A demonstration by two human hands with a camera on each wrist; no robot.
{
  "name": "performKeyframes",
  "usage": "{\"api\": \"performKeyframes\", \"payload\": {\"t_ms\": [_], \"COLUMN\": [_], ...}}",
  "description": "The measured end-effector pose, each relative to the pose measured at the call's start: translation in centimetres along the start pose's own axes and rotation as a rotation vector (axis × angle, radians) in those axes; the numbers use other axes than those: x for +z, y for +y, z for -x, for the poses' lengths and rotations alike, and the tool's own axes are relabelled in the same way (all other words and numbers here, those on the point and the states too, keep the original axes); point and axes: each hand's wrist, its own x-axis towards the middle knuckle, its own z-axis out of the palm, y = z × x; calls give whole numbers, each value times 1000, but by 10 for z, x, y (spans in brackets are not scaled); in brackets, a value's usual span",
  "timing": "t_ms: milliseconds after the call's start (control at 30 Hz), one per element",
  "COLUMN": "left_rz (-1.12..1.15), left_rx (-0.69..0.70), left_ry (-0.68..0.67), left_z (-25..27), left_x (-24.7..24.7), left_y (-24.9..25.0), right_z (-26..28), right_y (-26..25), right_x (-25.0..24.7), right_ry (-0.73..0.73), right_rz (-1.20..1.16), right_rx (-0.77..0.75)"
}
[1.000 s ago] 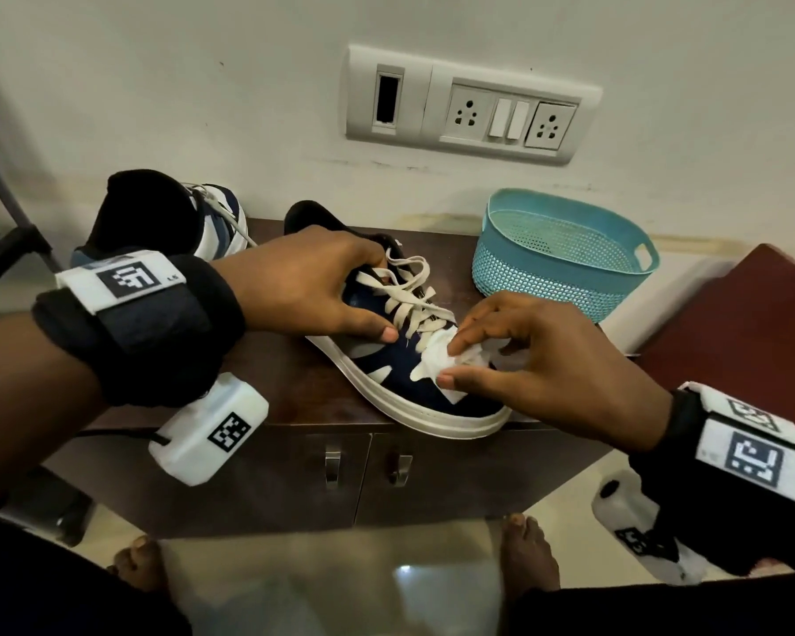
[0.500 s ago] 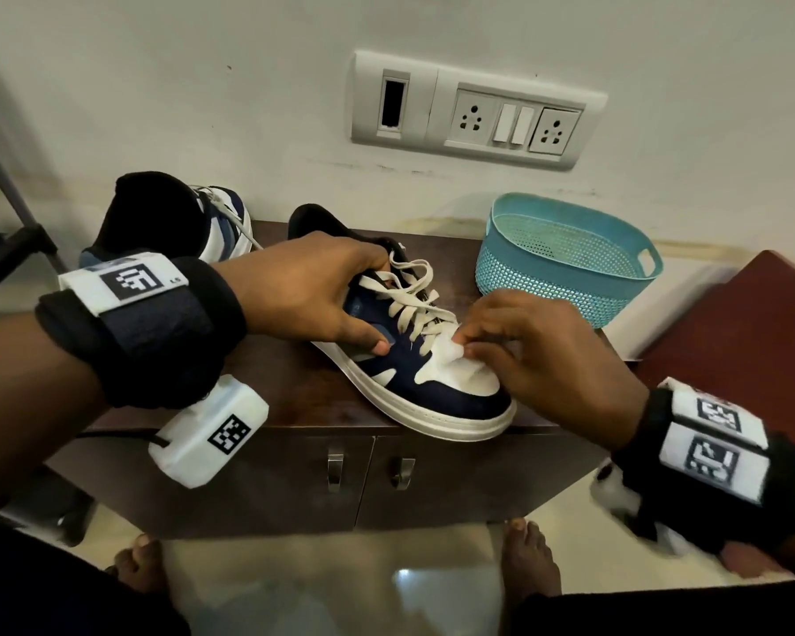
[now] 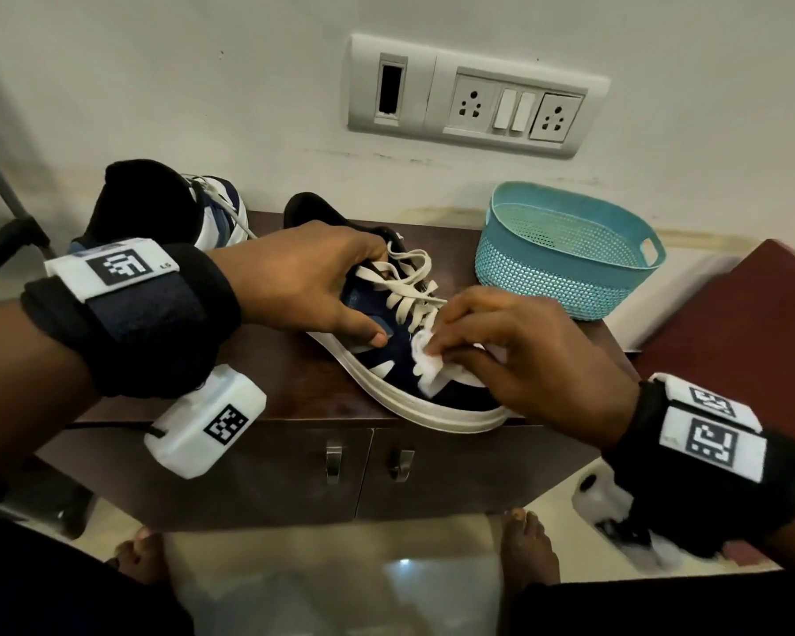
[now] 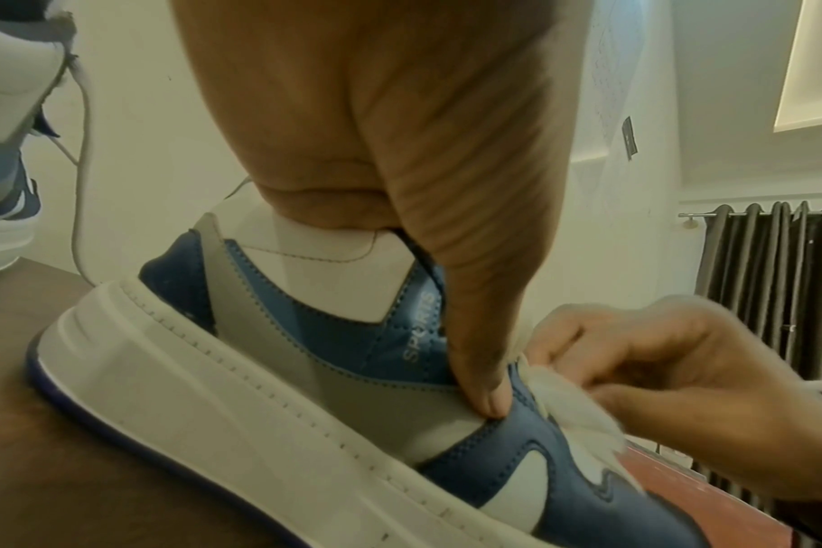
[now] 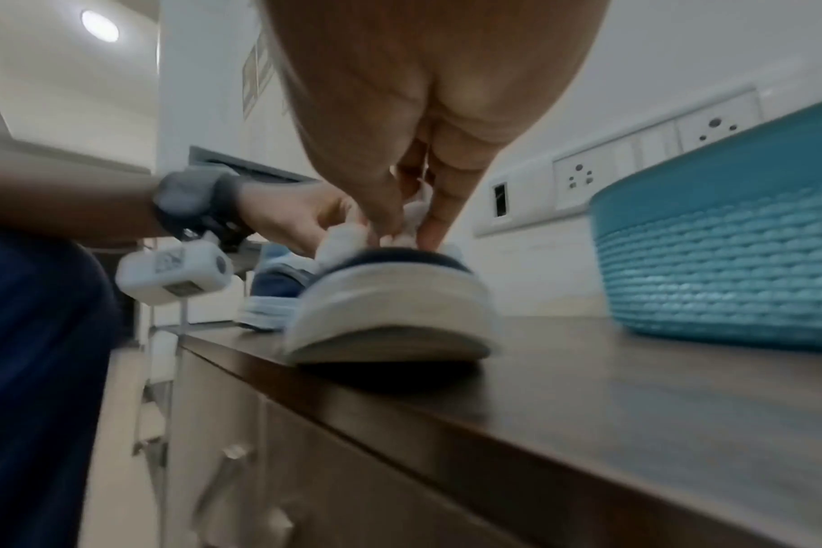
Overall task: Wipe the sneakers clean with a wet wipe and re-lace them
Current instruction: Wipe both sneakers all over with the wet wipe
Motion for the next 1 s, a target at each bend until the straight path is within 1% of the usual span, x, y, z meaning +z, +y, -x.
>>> {"api": "performKeyframes", "payload": {"t_ms": [67,100,133,167,200,267,300,333,367,433,467,500,600,633,667,700,800,833,867,933,967,1000], "left_rz": [1,0,-3,-2,3,16,20,20,18,15,15,16,30,34,34,31,18,18,19,27,29,29], "left_rx": [-7,-11,-14,-13,-10,0,3,3,0,-8,-9,-7,4,6,6,3,-12,-11,-10,-3,-3,-6], "left_ry": [-2,-4,-7,-6,-5,-4,-3,-3,-1,-3,-4,-3,-11,-11,-9,-6,-1,-2,-4,-7,-7,-9], "left_z": [0,1,1,1,2,2,2,1,1,1,1,2,2,2,1,1,1,2,2,3,3,2], "left_x": [-1,-1,-1,-1,0,0,0,0,0,-1,-1,-1,-1,0,0,0,-1,-1,-1,0,-1,-1], "left_y": [0,0,-1,-1,-2,-2,-2,-2,-2,-2,-2,-2,-1,0,0,-1,-1,-1,0,0,0,0], "right_z": [-5,-6,-6,-6,-5,-2,-2,-4,-6,-8,-7,-5,1,2,1,0,-1,1,2,7,9,10], "right_y": [22,28,28,21,9,-14,-16,-9,2,23,26,23,-14,-18,-14,-3,31,32,23,-4,-13,-13], "right_x": [-3,-5,-5,-4,-2,2,2,1,-2,-8,-10,-10,-5,-4,-5,-6,-15,-16,-15,-11,-8,-8], "right_ry": [86,102,103,89,63,-11,-40,-45,-21,31,40,37,-86,-123,-136,-112,-13,-7,-19,-105,-145,-166], "right_rz": [30,43,44,24,-9,-62,-59,-41,-17,23,39,39,-56,-82,-81,-48,63,65,39,-62,-92,-96], "right_rx": [142,204,228,216,168,22,-24,-22,29,182,218,198,-22,-68,-77,-49,156,170,138,0,-64,-93]}}
